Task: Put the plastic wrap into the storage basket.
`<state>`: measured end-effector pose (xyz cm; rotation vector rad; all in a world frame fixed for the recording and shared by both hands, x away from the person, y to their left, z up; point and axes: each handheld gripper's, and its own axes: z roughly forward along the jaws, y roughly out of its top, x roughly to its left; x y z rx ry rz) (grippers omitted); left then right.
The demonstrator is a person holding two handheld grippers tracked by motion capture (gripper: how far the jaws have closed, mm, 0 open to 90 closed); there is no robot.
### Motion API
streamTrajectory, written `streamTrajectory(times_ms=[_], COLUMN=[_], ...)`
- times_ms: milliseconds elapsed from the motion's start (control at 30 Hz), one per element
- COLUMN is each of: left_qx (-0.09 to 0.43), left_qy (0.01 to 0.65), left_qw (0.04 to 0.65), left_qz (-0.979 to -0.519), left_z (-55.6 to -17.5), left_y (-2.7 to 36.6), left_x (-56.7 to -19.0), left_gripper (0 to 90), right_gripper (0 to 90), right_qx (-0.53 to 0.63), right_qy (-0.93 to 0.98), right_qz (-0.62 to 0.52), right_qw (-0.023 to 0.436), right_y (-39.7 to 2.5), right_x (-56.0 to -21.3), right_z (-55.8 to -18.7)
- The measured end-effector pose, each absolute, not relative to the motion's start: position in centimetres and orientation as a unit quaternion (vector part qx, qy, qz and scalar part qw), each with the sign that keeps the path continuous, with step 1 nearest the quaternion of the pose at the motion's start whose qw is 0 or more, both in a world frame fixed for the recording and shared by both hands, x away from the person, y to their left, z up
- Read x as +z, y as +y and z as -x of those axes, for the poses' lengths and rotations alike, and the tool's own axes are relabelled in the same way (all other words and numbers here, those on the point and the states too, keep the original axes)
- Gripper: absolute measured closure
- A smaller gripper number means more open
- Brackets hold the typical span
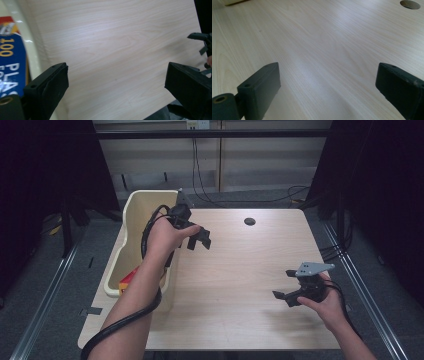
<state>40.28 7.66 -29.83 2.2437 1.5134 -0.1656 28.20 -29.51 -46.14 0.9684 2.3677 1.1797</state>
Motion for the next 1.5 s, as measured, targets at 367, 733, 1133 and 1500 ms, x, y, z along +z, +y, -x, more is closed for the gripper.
streamTrajectory(times_ms=[367, 733, 1133, 1500], left_qx=[-0.07, -0.077, -0.088, -0.079], left_qy=[0.522, 0.512, 0.508, 0.511], left_qw=[0.228, 0.236, 0.235, 0.238], left_qz=[-0.819, -0.823, -0.824, -0.822], left_z=[-40.0, -39.8, -39.5, -39.3], left_y=[5.7, 4.0, 3.0, 3.0], left_x=[-31.1, -32.8, -35.4, -37.3], left_gripper=[4.7, 5.7, 6.2, 6.1], right_gripper=[5.6, 5.5, 5.4, 5.4], right_qx=[0.408, 0.409, 0.408, 0.405], right_qy=[0.833, 0.833, 0.833, 0.835], right_qz=[-0.338, -0.338, -0.336, -0.337], right_qw=[0.162, 0.159, 0.163, 0.16], right_y=[-29.3, -29.3, -29.3, -29.2], right_x=[-46.2, -46.3, -46.3, -46.4], right_z=[-28.2, -28.3, -28.3, -28.3])
